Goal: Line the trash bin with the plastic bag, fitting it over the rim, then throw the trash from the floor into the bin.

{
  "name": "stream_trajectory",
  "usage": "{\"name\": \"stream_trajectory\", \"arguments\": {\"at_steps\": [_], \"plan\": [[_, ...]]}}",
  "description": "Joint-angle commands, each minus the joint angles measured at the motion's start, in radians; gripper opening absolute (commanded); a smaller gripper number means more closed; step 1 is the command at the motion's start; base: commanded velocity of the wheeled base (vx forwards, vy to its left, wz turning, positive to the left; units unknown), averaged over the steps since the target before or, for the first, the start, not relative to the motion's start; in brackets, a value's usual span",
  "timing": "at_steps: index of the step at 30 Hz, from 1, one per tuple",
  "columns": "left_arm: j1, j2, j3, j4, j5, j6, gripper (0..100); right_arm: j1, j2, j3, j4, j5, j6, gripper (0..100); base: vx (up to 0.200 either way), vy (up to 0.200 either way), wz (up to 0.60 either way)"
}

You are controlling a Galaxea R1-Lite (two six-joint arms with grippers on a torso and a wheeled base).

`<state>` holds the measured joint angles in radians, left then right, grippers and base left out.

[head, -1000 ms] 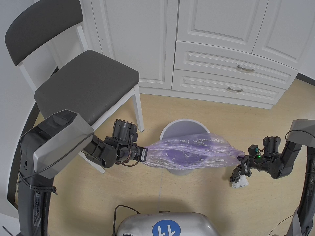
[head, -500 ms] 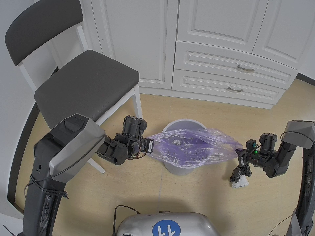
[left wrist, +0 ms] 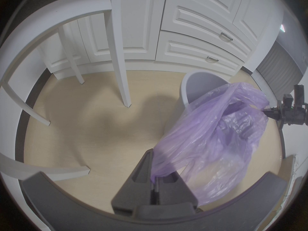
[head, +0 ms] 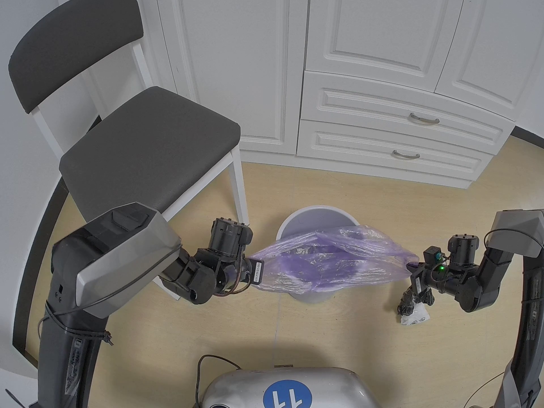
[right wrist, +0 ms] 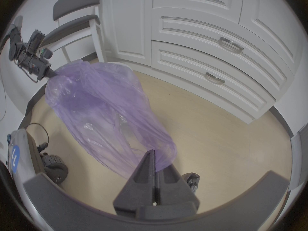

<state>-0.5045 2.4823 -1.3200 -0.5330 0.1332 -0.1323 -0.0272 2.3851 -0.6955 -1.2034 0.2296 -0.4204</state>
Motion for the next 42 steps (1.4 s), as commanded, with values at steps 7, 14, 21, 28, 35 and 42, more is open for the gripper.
{"name": "stream_trajectory", "arguments": {"at_steps": [7, 14, 21, 28, 35, 42], "plan": [[-0.002, -0.141, 0.176, -0.032, -0.044, 0.000, 0, -0.017, -0.069, 0.099, 0.001, 0.002, -0.067, 0, 0.000, 0.000, 0.00], [-0.002, -0.180, 0.252, -0.033, -0.058, 0.000, 0, -0.017, -0.073, 0.194, -0.016, 0.001, -0.113, 0, 0.000, 0.000, 0.00], [-0.003, -0.069, 0.189, -0.064, -0.043, -0.003, 0, 0.044, 0.054, 0.162, -0.127, -0.012, -0.109, 0, 0.000, 0.000, 0.00], [0.004, 0.035, 0.104, -0.071, 0.005, 0.002, 0, 0.093, 0.103, 0.073, -0.102, -0.041, -0.112, 0, 0.000, 0.000, 0.00], [0.011, 0.087, 0.018, -0.039, 0.068, 0.011, 0, 0.081, 0.120, -0.012, -0.018, -0.041, -0.113, 0, 0.000, 0.000, 0.00], [0.018, 0.044, 0.001, 0.002, 0.098, 0.007, 0, 0.043, 0.105, -0.052, 0.005, -0.033, -0.112, 0, 0.000, 0.000, 0.00]]}}
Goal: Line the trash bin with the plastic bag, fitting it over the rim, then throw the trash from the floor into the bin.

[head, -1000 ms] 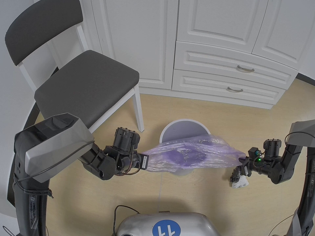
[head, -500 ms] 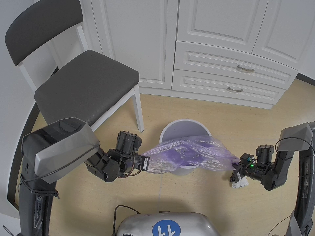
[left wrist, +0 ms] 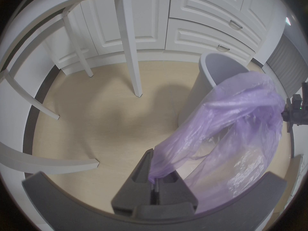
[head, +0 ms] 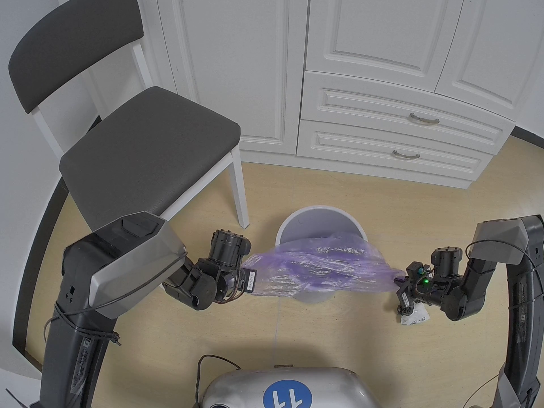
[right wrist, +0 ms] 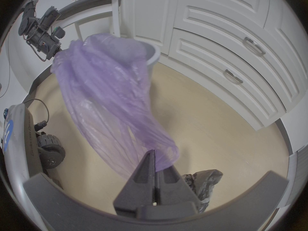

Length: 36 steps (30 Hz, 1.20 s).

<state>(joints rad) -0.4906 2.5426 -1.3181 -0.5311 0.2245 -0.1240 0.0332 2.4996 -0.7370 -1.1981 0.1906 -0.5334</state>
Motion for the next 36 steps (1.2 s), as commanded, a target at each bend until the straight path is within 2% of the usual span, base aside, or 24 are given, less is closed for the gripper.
{"name": "stream_trajectory", "arguments": {"at_steps": [1, 10, 15, 33, 36], "plan": [[0.004, -0.051, 0.016, 0.002, 0.010, -0.003, 0, -0.026, -0.045, 0.004, 0.005, 0.009, 0.001, 0, 0.000, 0.000, 0.00], [0.012, -0.286, 0.252, -0.017, 0.004, -0.008, 0, -0.053, -0.222, 0.113, -0.009, 0.059, 0.003, 0, 0.000, 0.000, 0.00], [0.027, -0.343, 0.284, -0.015, 0.009, -0.043, 0, -0.059, -0.288, 0.139, -0.003, 0.059, 0.004, 0, 0.000, 0.000, 0.00], [0.038, -0.403, 0.344, -0.015, 0.009, -0.043, 0, -0.072, -0.355, 0.192, -0.003, 0.058, -0.005, 0, 0.000, 0.000, 0.00], [0.032, -0.420, 0.401, -0.018, 0.004, -0.045, 0, -0.072, -0.378, 0.232, -0.003, 0.058, -0.023, 0, 0.000, 0.000, 0.00]]}}
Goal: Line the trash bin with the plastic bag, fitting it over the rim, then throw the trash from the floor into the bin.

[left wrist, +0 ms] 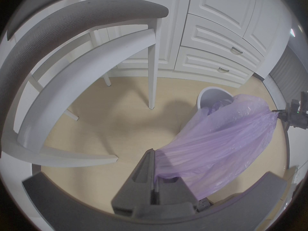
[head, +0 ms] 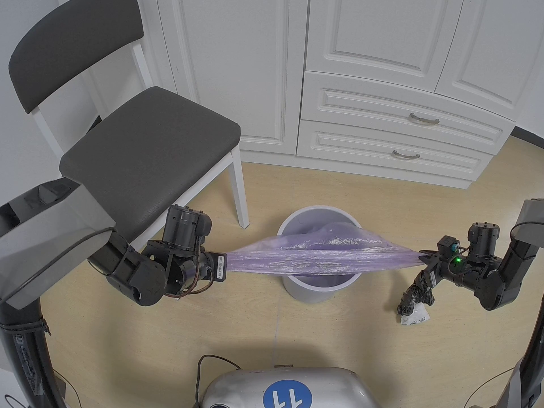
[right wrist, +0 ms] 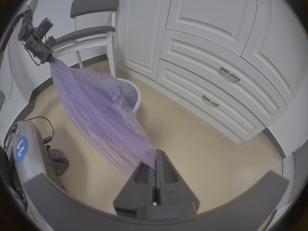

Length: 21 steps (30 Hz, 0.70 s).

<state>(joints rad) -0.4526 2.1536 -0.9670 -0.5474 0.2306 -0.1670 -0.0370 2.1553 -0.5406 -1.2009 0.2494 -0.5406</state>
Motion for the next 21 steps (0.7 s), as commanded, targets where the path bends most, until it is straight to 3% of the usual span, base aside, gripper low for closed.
{"name": "stream_trajectory", "arguments": {"at_steps": [1, 4, 11, 21], "plan": [[-0.008, -0.029, 0.065, -0.002, -0.002, 0.000, 0, -0.001, -0.034, 0.044, 0.000, 0.001, -0.028, 0, 0.000, 0.000, 0.00], [-0.017, -0.026, 0.106, -0.006, -0.007, 0.000, 0, -0.001, -0.034, 0.073, -0.002, 0.001, -0.055, 0, 0.000, 0.000, 0.00], [-0.037, 0.068, 0.200, -0.175, -0.008, -0.002, 0, -0.009, 0.008, 0.123, -0.005, 0.001, -0.079, 0, 0.000, 0.000, 0.00], [-0.044, 0.235, 0.174, -0.266, -0.008, 0.000, 0, -0.001, 0.175, 0.050, 0.001, -0.001, -0.094, 0, 0.000, 0.000, 0.00]]}}
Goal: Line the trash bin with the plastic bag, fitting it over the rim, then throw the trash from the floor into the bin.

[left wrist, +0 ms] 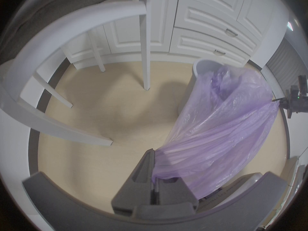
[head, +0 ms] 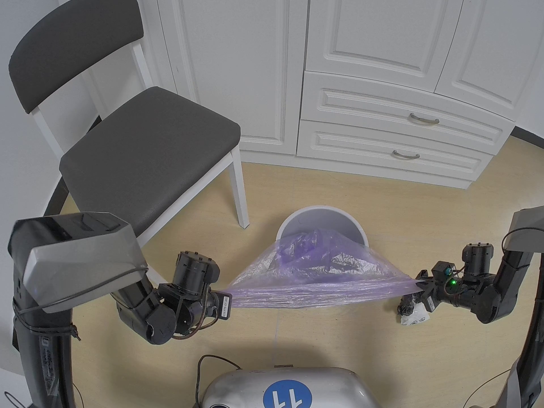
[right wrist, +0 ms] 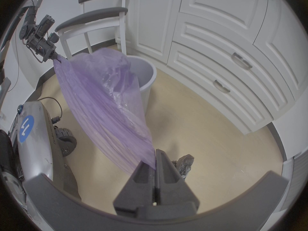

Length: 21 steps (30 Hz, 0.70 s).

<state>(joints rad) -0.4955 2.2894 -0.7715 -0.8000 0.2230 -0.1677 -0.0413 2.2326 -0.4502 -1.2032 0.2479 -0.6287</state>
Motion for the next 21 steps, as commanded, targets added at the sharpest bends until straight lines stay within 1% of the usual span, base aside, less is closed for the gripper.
{"name": "stream_trajectory", "arguments": {"at_steps": [1, 8, 10, 11, 16, 18, 21], "plan": [[0.002, 0.114, -0.038, -0.018, -0.001, -0.001, 0, 0.004, 0.114, -0.056, 0.005, 0.001, -0.006, 0, 0.000, 0.000, 0.00], [0.020, 0.196, -0.158, -0.022, 0.009, -0.001, 0, 0.004, 0.208, -0.150, 0.007, -0.009, 0.003, 0, 0.000, 0.000, 0.00], [0.025, 0.220, -0.213, -0.024, 0.012, -0.003, 0, 0.006, 0.231, -0.182, 0.004, -0.009, 0.006, 0, 0.000, 0.000, 0.00], [0.025, 0.220, -0.213, -0.024, 0.012, -0.003, 0, 0.006, 0.231, -0.182, 0.004, -0.009, 0.006, 0, 0.000, 0.000, 0.00], [0.038, 0.237, -0.364, -0.039, 0.061, -0.042, 0, 0.038, 0.268, -0.235, -0.022, -0.009, 0.098, 0, 0.000, 0.000, 0.00], [0.054, 0.229, -0.393, -0.041, 0.068, -0.046, 0, 0.049, 0.274, -0.246, -0.041, -0.009, 0.132, 0, 0.000, 0.000, 0.00], [0.068, 0.209, -0.391, -0.045, 0.068, -0.046, 0, 0.060, 0.277, -0.255, -0.076, -0.009, 0.170, 0, 0.000, 0.000, 0.00]]}}
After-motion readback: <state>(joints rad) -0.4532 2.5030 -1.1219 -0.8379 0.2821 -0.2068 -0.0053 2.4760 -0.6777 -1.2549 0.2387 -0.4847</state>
